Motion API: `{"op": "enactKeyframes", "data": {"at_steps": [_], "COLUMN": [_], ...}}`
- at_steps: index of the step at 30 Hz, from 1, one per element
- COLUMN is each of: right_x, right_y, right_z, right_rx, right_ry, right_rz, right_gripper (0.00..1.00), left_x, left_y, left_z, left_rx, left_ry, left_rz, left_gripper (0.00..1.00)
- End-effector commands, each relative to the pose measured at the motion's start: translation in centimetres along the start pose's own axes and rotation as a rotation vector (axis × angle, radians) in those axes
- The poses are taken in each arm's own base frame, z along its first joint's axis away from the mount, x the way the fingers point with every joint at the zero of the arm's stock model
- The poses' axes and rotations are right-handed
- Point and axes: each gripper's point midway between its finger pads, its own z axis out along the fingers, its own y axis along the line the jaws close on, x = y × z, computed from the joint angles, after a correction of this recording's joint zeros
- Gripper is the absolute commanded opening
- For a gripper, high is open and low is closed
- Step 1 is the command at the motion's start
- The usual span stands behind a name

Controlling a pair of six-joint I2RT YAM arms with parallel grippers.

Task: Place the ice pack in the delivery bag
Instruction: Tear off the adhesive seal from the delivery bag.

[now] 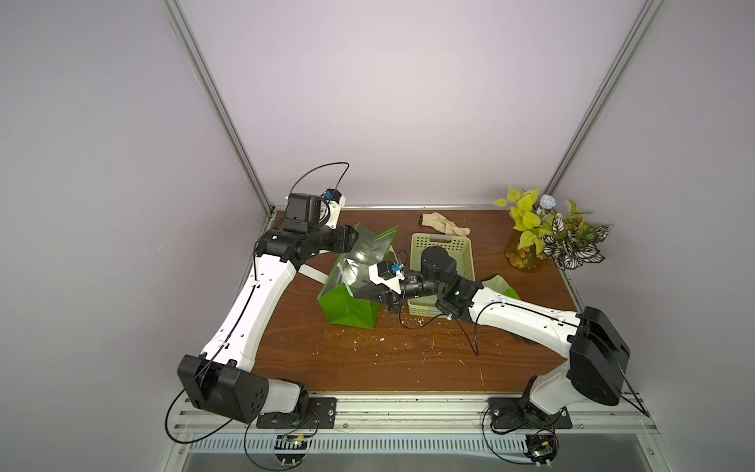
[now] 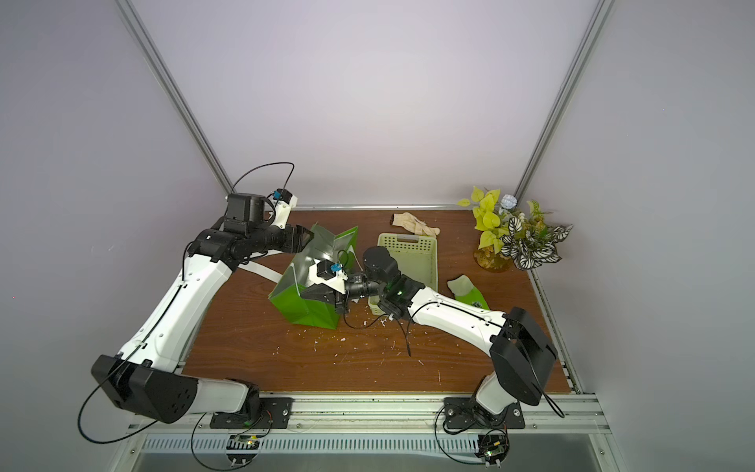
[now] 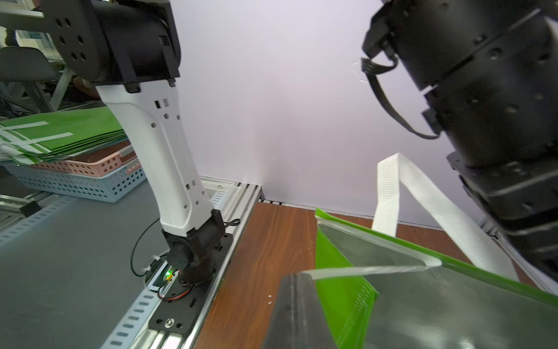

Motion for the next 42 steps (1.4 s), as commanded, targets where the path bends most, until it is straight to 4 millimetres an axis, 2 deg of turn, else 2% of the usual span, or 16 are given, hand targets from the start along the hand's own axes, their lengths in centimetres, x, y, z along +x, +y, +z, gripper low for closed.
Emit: {"op": "enactKeyframes", "data": {"at_steps": [1, 11, 19, 24, 30, 37, 42], "right_x": [-2.1, -2.8, -3.0, -3.5, -3.4, -3.7, -3.2], "right_y": [1.6, 4.7, 5.5, 7.2, 8.6, 7.7, 3.6], "right_z": [0.1, 1.6, 2.5, 2.4, 0.9, -1.7, -5.0], "right_rx": [-0.025, -0.107, -0.129, -0.152, -0.131, 0.018, 0.186], "right_ry": [-0.051, -0.068, -0.062, -0.06, -0.05, -0.008, 0.065], "right_rz": [-0.026, -0.019, -0.015, -0.015, 0.011, 0.003, 0.034], "right_gripper": [0.0, 0.0, 0.0, 0.0, 0.0, 0.0, 0.0], "left_x": [0.3, 0.8, 0.9, 0.9, 1.2, 1.3, 1.2], "left_y": [0.9, 1.7, 2.4, 3.5, 4.3, 4.9, 4.8], "left_z": [0.3, 1.2, 1.7, 1.9, 2.4, 2.5, 2.5], "left_rx": [-0.027, -0.057, -0.088, -0.132, -0.155, -0.175, -0.174], "left_ry": [0.014, 0.039, 0.051, 0.054, 0.069, 0.073, 0.072], "left_rz": [-0.016, -0.02, -0.015, -0.021, -0.025, -0.03, -0.03], "left_gripper": [0.6, 0.52, 0.44, 0.41, 0.39, 0.39, 0.39]}}
